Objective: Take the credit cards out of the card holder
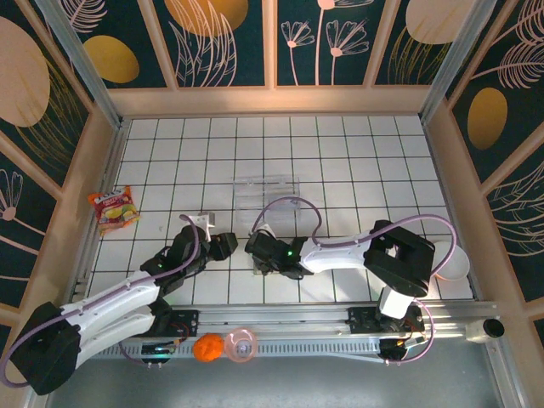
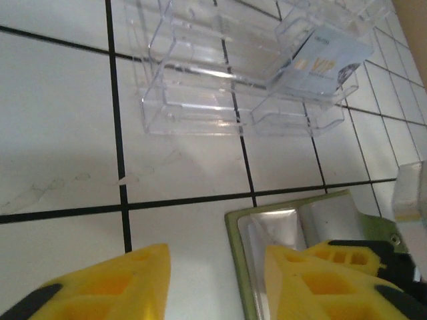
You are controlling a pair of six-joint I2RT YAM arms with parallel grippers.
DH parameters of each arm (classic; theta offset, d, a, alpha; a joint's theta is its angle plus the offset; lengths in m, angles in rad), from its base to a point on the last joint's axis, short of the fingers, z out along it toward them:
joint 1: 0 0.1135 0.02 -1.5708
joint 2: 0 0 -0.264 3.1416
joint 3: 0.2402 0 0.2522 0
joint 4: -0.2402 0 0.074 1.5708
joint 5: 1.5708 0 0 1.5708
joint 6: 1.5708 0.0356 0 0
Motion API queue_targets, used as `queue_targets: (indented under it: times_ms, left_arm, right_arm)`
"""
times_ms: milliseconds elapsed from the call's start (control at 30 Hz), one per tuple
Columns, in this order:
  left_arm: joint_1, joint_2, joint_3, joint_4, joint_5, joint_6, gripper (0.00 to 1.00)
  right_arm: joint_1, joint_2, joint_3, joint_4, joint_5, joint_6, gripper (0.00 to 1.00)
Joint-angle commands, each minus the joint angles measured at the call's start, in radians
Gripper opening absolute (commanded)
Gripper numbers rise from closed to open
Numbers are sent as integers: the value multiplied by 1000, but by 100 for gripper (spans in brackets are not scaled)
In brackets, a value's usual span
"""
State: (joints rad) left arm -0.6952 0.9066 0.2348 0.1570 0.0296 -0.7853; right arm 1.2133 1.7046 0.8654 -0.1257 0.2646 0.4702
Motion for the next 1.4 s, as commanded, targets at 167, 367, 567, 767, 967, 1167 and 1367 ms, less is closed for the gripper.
queue_targets:
  times_ms: [167, 367, 567, 767, 967, 1167, 1367]
  left_arm:
    - [-25, 118, 18, 104, 102, 1, 16]
    - [-98, 223, 60, 149, 91, 1, 11]
    - [-144, 343, 110, 202, 97, 3, 10]
    - [-179, 464, 179, 235, 133, 12, 10]
    - [-251, 572, 254, 260, 183, -6, 8]
    - [-335, 710, 371, 303, 247, -28, 8]
    - [-340, 673, 386, 291, 186, -23, 12]
  right_arm:
    - [-20, -95, -109, 134, -34, 40, 7]
    - [-33, -193, -191, 250, -55, 44, 0]
    - [-49, -249, -253, 315, -90, 56, 4]
    - [-46, -357, -305, 312, -66, 76, 36]
    - [-52, -560, -375, 196, 68, 139, 38]
    - [-63, -743, -447, 95, 112, 212, 37]
    - [-69, -778, -463, 49, 98, 238, 37]
